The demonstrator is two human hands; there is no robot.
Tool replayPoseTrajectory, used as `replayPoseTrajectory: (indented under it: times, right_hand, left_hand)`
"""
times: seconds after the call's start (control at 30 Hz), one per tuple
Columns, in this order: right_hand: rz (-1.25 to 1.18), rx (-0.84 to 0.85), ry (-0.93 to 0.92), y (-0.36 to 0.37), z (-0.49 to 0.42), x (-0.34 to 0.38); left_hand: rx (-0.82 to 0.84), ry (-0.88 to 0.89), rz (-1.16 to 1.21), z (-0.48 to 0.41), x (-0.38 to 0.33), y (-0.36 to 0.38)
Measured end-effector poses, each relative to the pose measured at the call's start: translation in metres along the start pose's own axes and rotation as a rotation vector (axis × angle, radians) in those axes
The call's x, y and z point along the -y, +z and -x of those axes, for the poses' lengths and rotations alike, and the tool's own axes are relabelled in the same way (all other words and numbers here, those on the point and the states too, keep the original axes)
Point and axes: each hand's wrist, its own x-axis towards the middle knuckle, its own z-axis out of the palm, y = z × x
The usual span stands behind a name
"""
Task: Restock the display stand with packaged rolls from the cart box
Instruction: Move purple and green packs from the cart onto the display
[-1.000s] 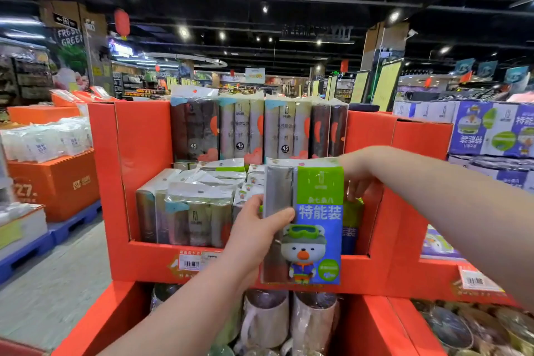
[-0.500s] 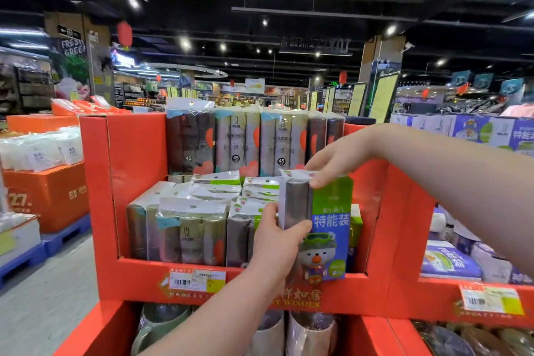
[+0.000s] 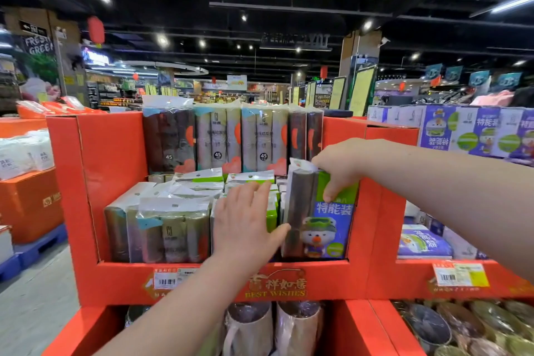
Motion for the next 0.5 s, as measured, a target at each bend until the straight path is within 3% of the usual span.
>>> replayPoseTrajectory:
  times: [0.13, 0.27, 0.5]
  right_hand:
    - [0.146, -0.063, 0.059, 0.008, -0.004, 0.006]
    - [0.227, -0.07, 0.026, 0.036, -0.014, 0.031]
    - [-0.252, 0.172, 0.053, 0.083, -0.036, 0.043]
  left_hand:
    - [0.285, -0.003, -0.224, -0.013, 0.032, 0.003]
    - [0.277, 0.094, -0.316, -0.012, 0.04, 0.007]
    - [0.232, 0.107, -0.32, -0.013, 0.041, 0.013]
